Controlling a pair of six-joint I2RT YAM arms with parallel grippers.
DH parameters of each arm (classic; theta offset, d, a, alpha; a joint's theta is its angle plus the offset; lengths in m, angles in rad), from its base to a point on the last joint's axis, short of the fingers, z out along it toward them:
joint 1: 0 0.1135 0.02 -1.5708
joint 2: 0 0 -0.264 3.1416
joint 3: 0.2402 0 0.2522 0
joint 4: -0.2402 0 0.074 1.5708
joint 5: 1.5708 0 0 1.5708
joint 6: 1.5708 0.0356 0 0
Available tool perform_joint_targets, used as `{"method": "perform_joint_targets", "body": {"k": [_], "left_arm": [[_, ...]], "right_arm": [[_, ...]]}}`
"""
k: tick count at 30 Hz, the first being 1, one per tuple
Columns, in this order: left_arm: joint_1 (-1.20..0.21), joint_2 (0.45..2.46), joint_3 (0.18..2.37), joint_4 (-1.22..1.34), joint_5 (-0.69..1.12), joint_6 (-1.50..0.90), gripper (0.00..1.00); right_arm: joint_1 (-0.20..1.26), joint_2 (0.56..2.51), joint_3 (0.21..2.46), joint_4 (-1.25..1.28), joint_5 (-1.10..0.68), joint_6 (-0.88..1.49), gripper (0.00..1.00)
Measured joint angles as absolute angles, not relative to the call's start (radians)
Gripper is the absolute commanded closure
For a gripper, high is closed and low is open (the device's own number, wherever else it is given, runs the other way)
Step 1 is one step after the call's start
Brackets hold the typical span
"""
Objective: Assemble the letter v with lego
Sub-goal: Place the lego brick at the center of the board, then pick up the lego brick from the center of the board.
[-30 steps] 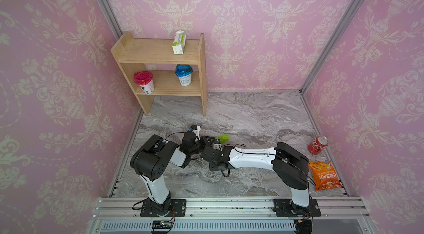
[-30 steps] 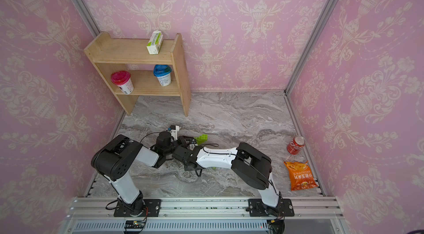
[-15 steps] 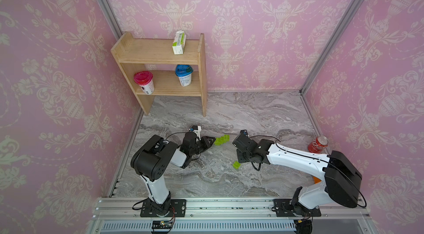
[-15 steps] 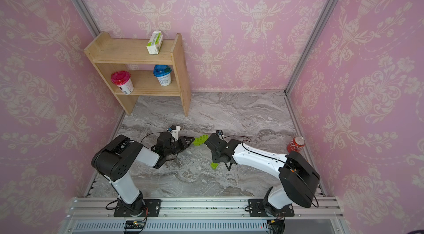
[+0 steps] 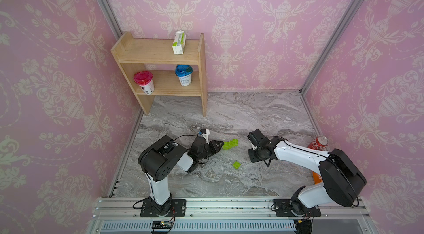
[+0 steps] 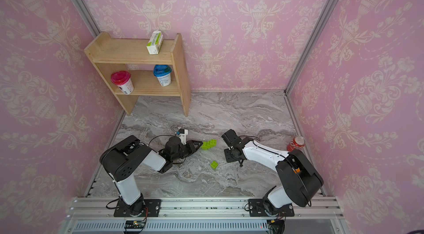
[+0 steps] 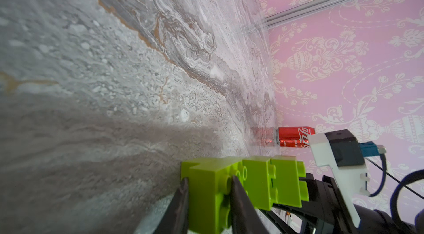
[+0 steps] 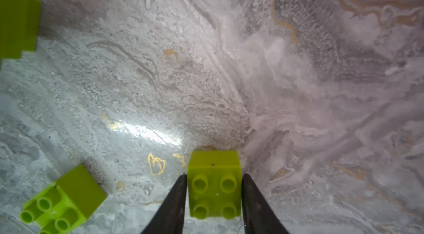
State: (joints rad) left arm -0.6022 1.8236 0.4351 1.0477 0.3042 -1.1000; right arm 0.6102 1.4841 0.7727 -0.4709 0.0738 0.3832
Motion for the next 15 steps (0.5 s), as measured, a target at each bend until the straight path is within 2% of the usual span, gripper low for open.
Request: {"method": "perform_joint_targets", "body": {"k": [4,6,11,15], "left_arm": [[-0.613,1.828,0.436,1.056,0.283,-1.114,0.86],[-0.613,1.828,0.436,1.056,0.281,-1.117,0.86],[-0.613,1.828,0.436,1.056,0.279,-1.116,0.86],[-0.613,1.828,0.436,1.056,0.278,-1.116,0.86]], "right_arm": [[0.604,1.489,0.773,-0.476,0.052,0.365,0.36],[0.603,1.488,0.773,-0.489,0.048,0.362,0.32],[0.625,1.395,0.798,-0.581,0.055,0.353,0.32],[0.723,1.331,0.86,-0.627,0.065,0.308,0.35]]}}
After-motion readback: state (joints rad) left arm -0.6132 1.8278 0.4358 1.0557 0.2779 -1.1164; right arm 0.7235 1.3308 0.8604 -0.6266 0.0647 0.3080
